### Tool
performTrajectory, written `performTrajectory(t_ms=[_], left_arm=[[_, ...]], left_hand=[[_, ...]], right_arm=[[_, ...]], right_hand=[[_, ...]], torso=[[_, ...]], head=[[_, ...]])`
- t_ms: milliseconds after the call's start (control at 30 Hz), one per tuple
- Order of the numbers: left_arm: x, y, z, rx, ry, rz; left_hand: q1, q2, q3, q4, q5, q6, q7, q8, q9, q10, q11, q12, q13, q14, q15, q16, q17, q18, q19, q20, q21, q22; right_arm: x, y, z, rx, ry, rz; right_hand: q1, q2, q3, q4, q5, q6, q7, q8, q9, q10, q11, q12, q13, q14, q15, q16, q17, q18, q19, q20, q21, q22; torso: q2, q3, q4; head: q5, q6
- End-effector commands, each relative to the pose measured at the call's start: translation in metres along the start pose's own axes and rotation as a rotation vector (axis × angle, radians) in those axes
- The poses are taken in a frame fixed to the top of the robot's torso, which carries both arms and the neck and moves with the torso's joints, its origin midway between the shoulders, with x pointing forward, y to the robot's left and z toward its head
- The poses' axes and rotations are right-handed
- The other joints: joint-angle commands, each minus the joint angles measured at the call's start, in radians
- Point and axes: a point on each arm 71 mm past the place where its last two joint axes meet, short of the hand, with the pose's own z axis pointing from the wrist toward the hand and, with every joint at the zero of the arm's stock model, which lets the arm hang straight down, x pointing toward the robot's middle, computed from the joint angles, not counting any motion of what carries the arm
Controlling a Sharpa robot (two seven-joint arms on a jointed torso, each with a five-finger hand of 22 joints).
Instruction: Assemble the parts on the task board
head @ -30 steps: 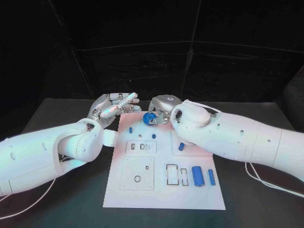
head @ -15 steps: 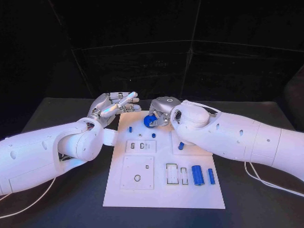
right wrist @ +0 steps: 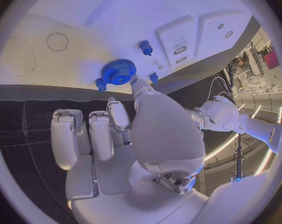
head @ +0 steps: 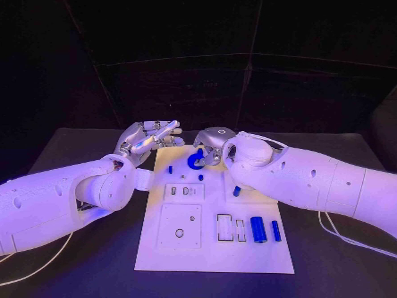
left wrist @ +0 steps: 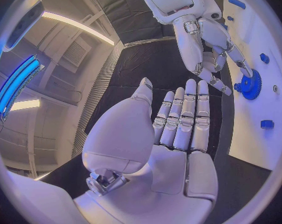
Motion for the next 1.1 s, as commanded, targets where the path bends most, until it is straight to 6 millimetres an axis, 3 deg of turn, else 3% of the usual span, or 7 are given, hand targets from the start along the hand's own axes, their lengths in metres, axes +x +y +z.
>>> performTrajectory(t_ms=[33, 200, 400, 533, 800, 967, 1100], left_arm=[[0.001, -0.001, 0.000, 0.007, 0.014, -0.001], [0.000, -0.001, 0.000, 0.007, 0.013, -0.001], [-0.001, -0.002, 0.000, 0.007, 0.010, 0.000], [-0.003, -0.002, -0.001, 0.008, 0.006, 0.002], [-0.006, -0.002, -0.002, 0.008, -0.001, 0.006], [-0.005, -0.002, -0.001, 0.007, 0.000, 0.005], [-0.005, -0.002, 0.000, 0.007, 0.001, 0.005]], left_hand=[[-0.002, 0.012, -0.003, -0.005, -0.001, 0.000, 0.007, -0.005, -0.001, 0.000, 0.009, -0.007, 0.000, 0.001, 0.004, -0.006, 0.001, 0.013, 0.004, 0.002, -0.007, -0.001], [-0.002, 0.012, -0.003, -0.005, -0.001, 0.000, 0.007, -0.005, -0.001, 0.000, 0.009, -0.007, 0.000, 0.001, 0.004, -0.006, 0.001, 0.013, 0.004, 0.002, -0.007, -0.001], [-0.002, 0.012, -0.003, -0.005, -0.001, 0.000, 0.007, -0.005, -0.001, 0.000, 0.009, -0.007, 0.000, 0.001, 0.004, -0.006, 0.001, 0.013, 0.004, 0.002, -0.007, -0.001], [-0.002, 0.012, -0.004, -0.005, -0.001, 0.000, 0.007, -0.006, -0.001, -0.001, 0.010, -0.008, 0.000, 0.000, 0.005, -0.007, 0.001, 0.013, 0.004, 0.002, -0.007, -0.001], [-0.002, 0.012, -0.004, -0.006, -0.001, 0.000, 0.007, -0.006, -0.001, 0.000, 0.010, -0.008, 0.000, 0.000, 0.005, -0.007, 0.001, 0.013, 0.004, 0.002, -0.008, -0.001], [-0.001, 0.013, -0.004, -0.006, -0.001, 0.000, 0.007, -0.006, -0.001, 0.000, 0.010, -0.008, 0.000, 0.000, 0.005, -0.008, 0.001, 0.013, 0.004, 0.002, -0.008, -0.001], [-0.001, 0.013, -0.004, -0.006, -0.001, 0.000, 0.007, -0.006, -0.001, 0.000, 0.010, -0.008, 0.000, 0.000, 0.005, -0.008, 0.001, 0.013, 0.004, 0.002, -0.008, -0.001]], right_arm=[[0.001, 0.000, 0.000, -0.006, 0.026, 0.003], [-0.001, -0.004, -0.004, -0.005, -0.003, 0.021], [-0.009, -0.020, -0.019, -0.025, -0.101, 0.094], [-0.015, -0.043, -0.039, -0.042, -0.145, 0.163], [-0.022, -0.103, -0.087, -0.029, -0.158, 0.307], [-0.023, -0.135, -0.108, 0.010, -0.142, 0.337], [-0.023, -0.156, -0.116, 0.042, -0.133, 0.342]], right_hand=[[-0.044, 0.010, -0.012, 0.039, 0.027, 0.043, -0.002, 0.009, 0.004, -0.002, 0.002, 0.001, 0.003, 0.078, 0.006, 0.007, 0.151, -0.010, 0.065, 0.005, 0.003, 0.211], [-0.071, 0.021, -0.039, 0.062, 0.056, 0.069, -0.004, 0.011, 0.006, 0.003, 0.001, 0.010, 0.011, 0.078, 0.006, 0.008, 0.153, -0.011, 0.068, 0.005, 0.004, 0.214], [-0.060, 0.037, -0.047, 0.055, 0.076, 0.084, -0.008, 0.013, 0.006, 0.019, -0.003, 0.036, 0.035, 0.079, 0.003, 0.009, 0.156, -0.012, 0.072, 0.003, 0.006, 0.220], [-0.017, 0.044, -0.043, 0.030, 0.084, 0.090, -0.010, 0.011, 0.005, 0.023, -0.005, 0.044, 0.043, 0.079, 0.001, 0.009, 0.155, -0.012, 0.072, 0.001, 0.006, 0.220], [0.067, 0.045, -0.038, -0.030, 0.086, 0.103, -0.013, 0.011, 0.005, 0.029, -0.009, 0.057, 0.056, 0.079, -0.003, 0.010, 0.160, -0.012, 0.071, -0.003, 0.006, 0.219], [0.085, 0.040, -0.043, -0.046, 0.102, 0.108, -0.014, 0.011, 0.005, 0.031, -0.011, 0.060, 0.060, 0.080, -0.004, 0.012, 0.164, -0.013, 0.073, -0.004, 0.007, 0.222], [0.096, 0.039, -0.044, -0.056, 0.109, 0.109, -0.014, 0.011, 0.004, 0.032, -0.011, 0.062, 0.062, 0.081, -0.004, 0.013, 0.167, -0.013, 0.074, -0.005, 0.007, 0.224]], torso=[[0.000, 0.0002, -0.0001], [0.000, 0.0005, -0.0001], [-0.001, 0.0010, -0.0026], [-0.002, 0.0000, -0.0036], [-0.004, 0.0049, -0.0127], [-0.003, 0.0041, -0.0092], [-0.002, 0.0056, -0.0104]], head=[[0.001, -0.002], [0.000, -0.001], [-0.001, -0.001], [-0.005, 0.003], [-0.003, 0.010], [-0.029, 0.014], [-0.034, 0.015]])
